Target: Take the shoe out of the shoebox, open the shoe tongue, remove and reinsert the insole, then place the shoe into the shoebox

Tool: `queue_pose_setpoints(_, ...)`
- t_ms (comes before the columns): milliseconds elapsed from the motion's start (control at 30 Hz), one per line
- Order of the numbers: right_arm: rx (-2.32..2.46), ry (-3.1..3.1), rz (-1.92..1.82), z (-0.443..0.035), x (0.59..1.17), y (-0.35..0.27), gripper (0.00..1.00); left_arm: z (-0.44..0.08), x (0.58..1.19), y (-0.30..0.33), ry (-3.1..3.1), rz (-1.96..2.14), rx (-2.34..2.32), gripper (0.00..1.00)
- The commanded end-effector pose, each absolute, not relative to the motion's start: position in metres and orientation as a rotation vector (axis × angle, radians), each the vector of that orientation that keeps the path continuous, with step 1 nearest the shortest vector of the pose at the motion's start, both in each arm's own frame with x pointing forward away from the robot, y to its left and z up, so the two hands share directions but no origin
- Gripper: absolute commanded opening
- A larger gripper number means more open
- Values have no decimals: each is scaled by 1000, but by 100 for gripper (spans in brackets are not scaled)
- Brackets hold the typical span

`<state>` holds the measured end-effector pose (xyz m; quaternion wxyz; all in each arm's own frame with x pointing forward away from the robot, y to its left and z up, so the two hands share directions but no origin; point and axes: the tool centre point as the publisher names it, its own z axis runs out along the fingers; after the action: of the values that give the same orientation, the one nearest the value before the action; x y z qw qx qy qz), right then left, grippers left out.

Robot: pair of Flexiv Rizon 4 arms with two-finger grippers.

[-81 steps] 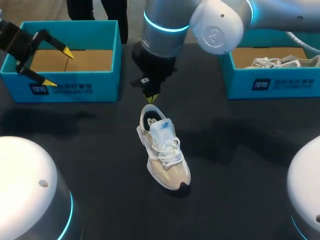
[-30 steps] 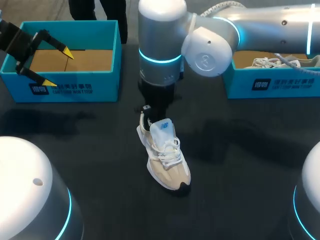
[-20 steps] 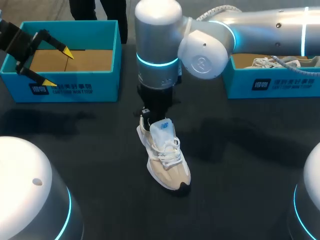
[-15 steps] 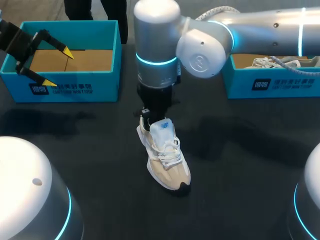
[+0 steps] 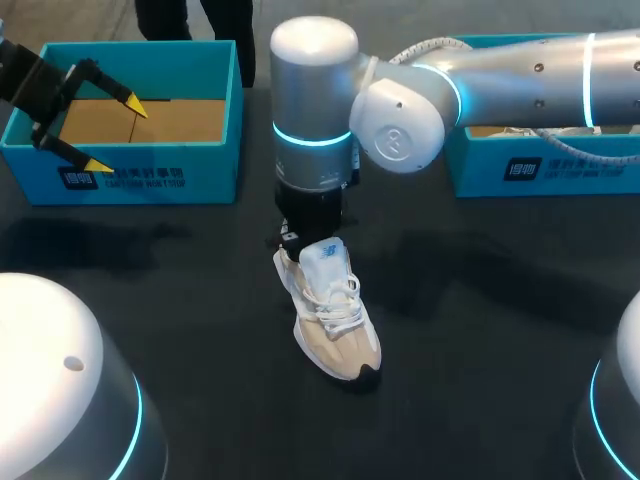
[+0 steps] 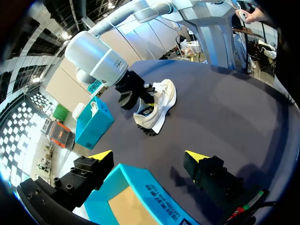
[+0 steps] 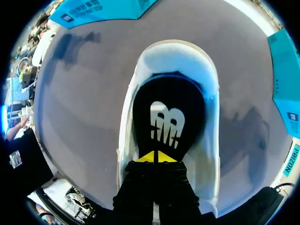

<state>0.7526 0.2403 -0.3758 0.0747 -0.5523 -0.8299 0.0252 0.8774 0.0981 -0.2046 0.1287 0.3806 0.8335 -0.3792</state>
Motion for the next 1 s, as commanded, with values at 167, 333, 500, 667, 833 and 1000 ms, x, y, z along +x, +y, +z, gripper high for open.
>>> queue_pose_setpoints(167,-1666,-2480,111,-395,755,241,0,-204,877,99,2425,-1100,1109,100)
queue_pose_setpoints(333,-1679,-2500,107,-388,758,244,0,-204,877,99,2425,-1100,1109,100)
queue_pose_setpoints(500,-1715,-2543,56,-372,761,249,0,-204,877,99,2425,-1100,1109,100)
queue_pose_setpoints(667,-1732,-2580,3,-367,770,253,0,-204,877,99,2425,-1100,1109,100)
queue_pose_setpoints(833,-1762,-2593,-52,-381,782,253,0,-204,877,99,2425,-1100,1109,100)
queue_pose_setpoints(1000,-1803,-2621,-72,-396,789,254,0,-204,877,99,2425,-1100,1109,100)
